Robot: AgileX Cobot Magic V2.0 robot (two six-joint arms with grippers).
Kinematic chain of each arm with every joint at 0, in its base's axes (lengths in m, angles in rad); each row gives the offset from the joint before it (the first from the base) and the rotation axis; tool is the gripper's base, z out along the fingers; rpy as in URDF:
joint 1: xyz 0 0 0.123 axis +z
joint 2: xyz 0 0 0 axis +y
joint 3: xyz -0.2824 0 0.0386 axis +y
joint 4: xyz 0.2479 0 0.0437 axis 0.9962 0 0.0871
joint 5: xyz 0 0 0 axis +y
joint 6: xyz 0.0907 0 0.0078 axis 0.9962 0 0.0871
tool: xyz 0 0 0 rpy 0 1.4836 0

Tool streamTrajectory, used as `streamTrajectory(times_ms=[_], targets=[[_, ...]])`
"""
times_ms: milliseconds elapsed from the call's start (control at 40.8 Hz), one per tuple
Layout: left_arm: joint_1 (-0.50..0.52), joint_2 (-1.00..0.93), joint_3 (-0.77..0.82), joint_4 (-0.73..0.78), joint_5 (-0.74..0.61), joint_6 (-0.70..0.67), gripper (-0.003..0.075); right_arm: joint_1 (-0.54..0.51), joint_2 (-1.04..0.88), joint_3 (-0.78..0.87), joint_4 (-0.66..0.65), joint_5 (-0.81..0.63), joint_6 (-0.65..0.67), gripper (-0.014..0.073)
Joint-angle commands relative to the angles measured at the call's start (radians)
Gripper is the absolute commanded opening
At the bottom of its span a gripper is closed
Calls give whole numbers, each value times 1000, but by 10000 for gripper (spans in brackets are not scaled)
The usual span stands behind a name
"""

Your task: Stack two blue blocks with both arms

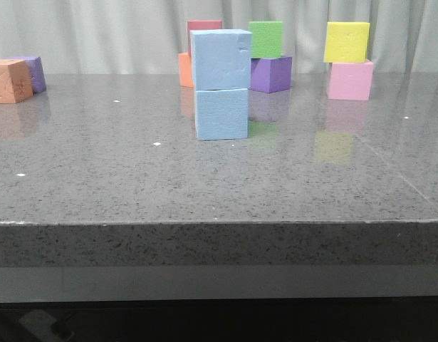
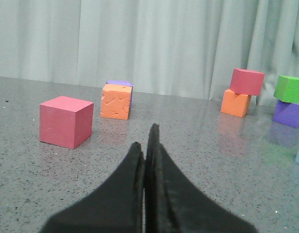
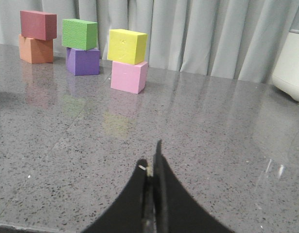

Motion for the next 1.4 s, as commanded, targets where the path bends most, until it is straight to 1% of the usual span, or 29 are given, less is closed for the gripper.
streamTrajectory(times_ms=[0, 270, 589, 1374], targets=[[-3, -18, 1, -6, -81, -7, -20, -6, -19, -5, -11, -89, -9, -67], [-3, -18, 1, -6, -81, -7, -20, -6, -19, -5, 30, -92, -8, -67], [-3, -18, 1, -6, -81, -7, -20, -28, -19, -5, 32, -93, -8, -67], [-3, -18, 1, -6, -81, -7, -20, -25, -19, -5, 32, -93, -8, -67]])
